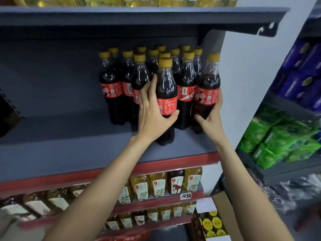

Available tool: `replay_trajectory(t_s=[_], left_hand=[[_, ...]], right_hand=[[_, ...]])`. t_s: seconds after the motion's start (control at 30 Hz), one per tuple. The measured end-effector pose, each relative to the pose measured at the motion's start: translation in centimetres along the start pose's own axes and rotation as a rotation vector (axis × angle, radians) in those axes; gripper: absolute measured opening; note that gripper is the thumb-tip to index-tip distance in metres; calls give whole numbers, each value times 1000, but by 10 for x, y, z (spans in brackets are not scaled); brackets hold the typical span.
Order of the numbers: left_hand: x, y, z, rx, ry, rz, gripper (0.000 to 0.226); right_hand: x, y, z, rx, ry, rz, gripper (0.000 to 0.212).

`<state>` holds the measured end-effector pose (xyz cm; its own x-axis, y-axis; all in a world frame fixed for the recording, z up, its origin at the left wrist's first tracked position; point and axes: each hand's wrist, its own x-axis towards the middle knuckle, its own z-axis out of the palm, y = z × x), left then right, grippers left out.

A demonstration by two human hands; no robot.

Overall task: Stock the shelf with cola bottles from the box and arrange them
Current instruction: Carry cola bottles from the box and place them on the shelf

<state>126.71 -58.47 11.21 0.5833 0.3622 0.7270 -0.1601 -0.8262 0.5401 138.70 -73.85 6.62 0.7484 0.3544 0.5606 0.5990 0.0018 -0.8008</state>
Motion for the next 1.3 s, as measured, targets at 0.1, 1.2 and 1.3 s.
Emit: replay_trajectory(t_s=[0.1,1.2,1.3], left_hand=[[-8,-1,-1,0,-7,-39,102],[-236,-84,-341,71,473,-427,9],[-314,-130,-411,283,358,-613,20]], right_hand=[[3,-2,3,-3,33,12,98],[-229,-203,313,243,-260,-458,11],[-285,-211,383,145,-499,-441,14]])
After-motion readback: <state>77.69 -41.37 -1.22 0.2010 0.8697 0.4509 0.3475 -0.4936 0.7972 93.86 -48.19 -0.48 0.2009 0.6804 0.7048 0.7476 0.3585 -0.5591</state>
